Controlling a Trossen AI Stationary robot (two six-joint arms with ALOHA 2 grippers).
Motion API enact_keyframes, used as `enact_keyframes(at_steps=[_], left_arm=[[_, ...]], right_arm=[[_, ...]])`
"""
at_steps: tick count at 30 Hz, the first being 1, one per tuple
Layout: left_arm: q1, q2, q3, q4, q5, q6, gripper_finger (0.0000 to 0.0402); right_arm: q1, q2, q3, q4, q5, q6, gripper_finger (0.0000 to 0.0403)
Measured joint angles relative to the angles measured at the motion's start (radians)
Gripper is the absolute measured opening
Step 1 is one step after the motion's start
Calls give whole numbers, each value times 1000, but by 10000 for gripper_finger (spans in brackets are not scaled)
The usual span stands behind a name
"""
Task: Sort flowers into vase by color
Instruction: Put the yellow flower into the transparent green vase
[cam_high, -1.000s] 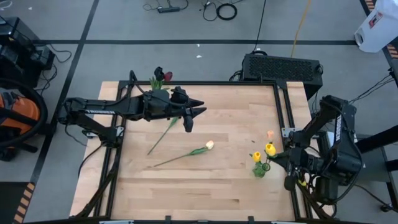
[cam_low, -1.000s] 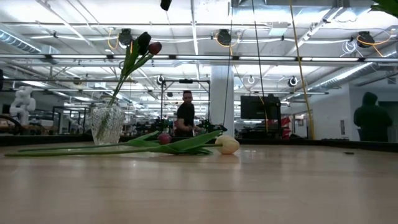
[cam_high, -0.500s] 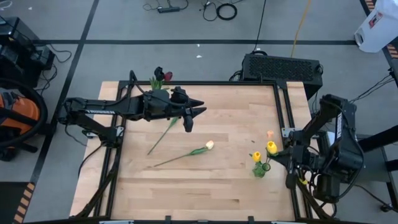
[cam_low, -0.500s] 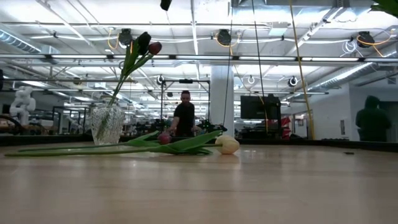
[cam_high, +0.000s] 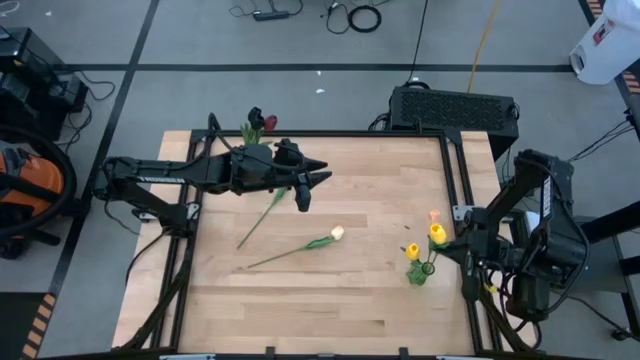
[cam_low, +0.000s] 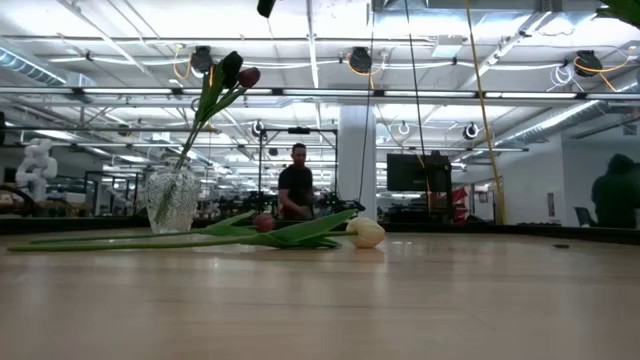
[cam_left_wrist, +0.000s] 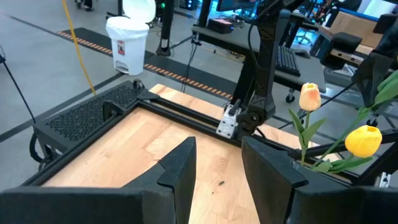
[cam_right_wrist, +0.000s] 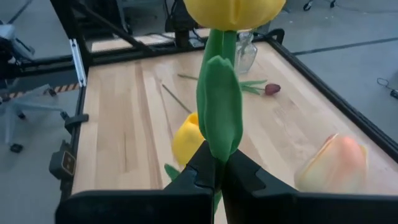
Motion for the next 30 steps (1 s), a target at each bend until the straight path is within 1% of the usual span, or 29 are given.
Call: enact_keyframes(at_steps=[2, 5, 9, 12, 18, 22, 30], left_arm=[[0, 0, 0, 0, -1, 0, 136], [0, 0, 0, 0, -2, -1, 136], [0, 0, 0, 0, -2, -2, 136], [0, 0, 0, 2, -2, -2, 136], [0, 0, 0, 5, -2, -3, 136], [0, 0, 0, 9, -2, -3, 136], [0, 0, 0, 8, -2, -3, 136]], right_arm=[[0, 7, -15, 2, -4, 18, 0], [0, 18, -74, 2, -11, 75, 0], [2, 20, -176, 12, -27, 205, 0], [8, 20, -244, 65, -25, 251, 0], [9, 20, -352, 185, -23, 284, 0], [9, 20, -379, 230, -27, 280, 5], [9, 11, -380, 236, -26, 280, 37]])
